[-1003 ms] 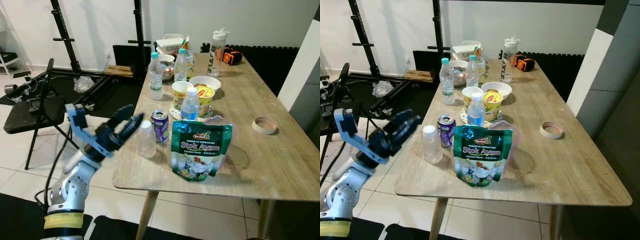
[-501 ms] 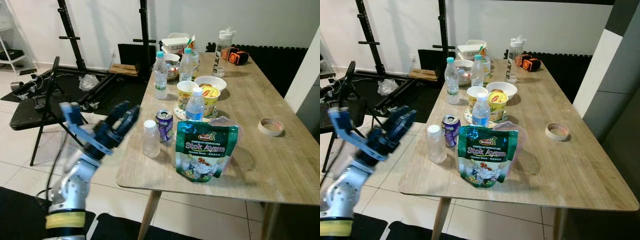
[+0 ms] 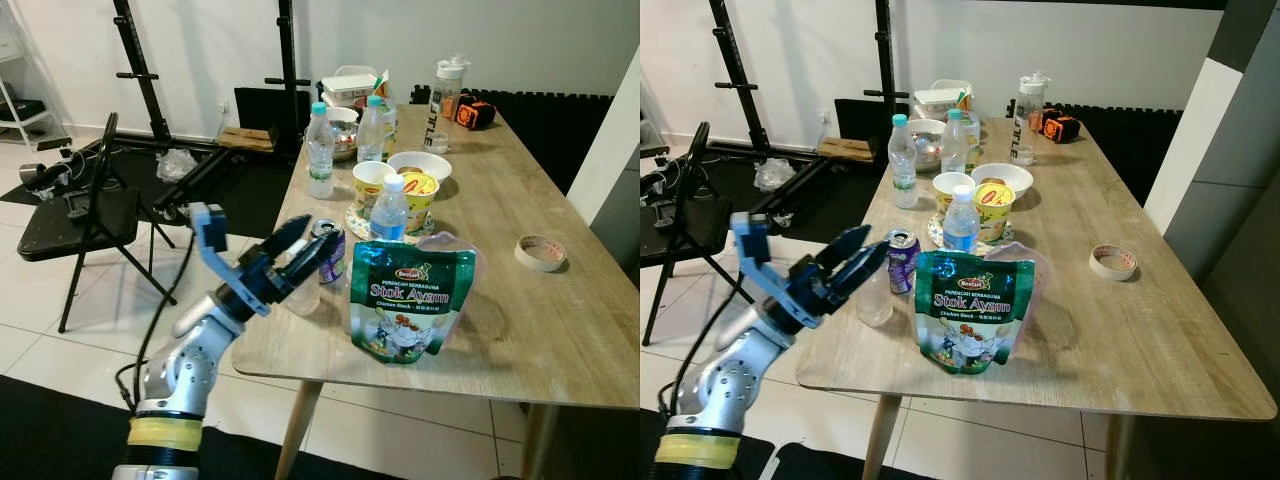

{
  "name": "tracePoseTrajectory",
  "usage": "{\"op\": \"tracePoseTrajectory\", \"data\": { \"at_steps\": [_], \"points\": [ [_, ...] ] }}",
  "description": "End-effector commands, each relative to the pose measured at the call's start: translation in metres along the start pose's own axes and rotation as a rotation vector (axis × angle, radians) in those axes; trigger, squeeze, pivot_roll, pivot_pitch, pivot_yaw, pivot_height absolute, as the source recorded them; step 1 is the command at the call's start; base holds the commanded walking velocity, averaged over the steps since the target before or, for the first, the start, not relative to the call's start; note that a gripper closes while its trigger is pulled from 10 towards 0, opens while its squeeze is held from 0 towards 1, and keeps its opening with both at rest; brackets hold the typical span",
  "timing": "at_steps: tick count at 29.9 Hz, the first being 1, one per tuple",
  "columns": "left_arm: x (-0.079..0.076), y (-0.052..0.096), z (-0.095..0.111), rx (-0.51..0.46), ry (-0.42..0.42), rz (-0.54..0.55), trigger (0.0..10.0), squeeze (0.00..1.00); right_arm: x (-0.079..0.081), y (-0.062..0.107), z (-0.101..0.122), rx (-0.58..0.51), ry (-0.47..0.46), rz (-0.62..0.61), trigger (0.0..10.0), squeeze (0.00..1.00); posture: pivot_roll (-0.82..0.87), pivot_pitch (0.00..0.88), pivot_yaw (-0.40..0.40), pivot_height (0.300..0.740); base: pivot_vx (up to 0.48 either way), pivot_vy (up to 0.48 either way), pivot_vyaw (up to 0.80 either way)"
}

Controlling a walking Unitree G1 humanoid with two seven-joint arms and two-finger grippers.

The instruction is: Restocking fridge

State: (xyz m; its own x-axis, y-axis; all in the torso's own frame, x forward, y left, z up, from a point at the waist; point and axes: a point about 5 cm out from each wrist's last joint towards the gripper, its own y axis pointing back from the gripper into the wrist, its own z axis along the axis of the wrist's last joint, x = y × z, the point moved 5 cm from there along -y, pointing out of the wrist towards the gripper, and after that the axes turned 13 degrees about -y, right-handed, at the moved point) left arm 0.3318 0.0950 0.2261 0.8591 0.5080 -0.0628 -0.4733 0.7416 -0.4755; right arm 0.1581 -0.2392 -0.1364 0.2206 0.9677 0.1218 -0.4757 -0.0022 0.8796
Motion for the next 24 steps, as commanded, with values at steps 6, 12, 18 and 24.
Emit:
{"op": "tracePoseTrajectory", "data": {
  "at_steps": [6,12,18,24],
  "points": [
    [-0.013,-0.016,-0.035,0.12,0.029,-0.029,10.0,0.0,-0.002,0.001,-0.008,0.016,-0.019,-0.011,10.0,0.0,-0.08,0.028,0.01,0.74,0.0,0.0,0.0],
    [-0.029,-0.028,-0.057,0.179,0.045,-0.07,10.0,0.0,-0.002,0.001,-0.008,0.016,-0.022,-0.011,10.0,0.0,-0.08,0.031,0.012,0.74,0.0,0.0,0.0],
    [-0.034,-0.032,-0.06,0.176,0.041,-0.072,10.0,0.0,-0.001,0.001,-0.008,0.014,-0.024,-0.01,10.0,0.0,-0.08,0.031,0.012,0.74,0.0,0.0,0.0],
    [-0.033,-0.034,-0.055,0.159,0.016,-0.062,10.0,0.0,-0.001,0.001,-0.007,0.014,-0.024,-0.008,10.0,0.0,-0.08,0.031,0.008,0.74,0.0,0.0,0.0]
  ]
}}
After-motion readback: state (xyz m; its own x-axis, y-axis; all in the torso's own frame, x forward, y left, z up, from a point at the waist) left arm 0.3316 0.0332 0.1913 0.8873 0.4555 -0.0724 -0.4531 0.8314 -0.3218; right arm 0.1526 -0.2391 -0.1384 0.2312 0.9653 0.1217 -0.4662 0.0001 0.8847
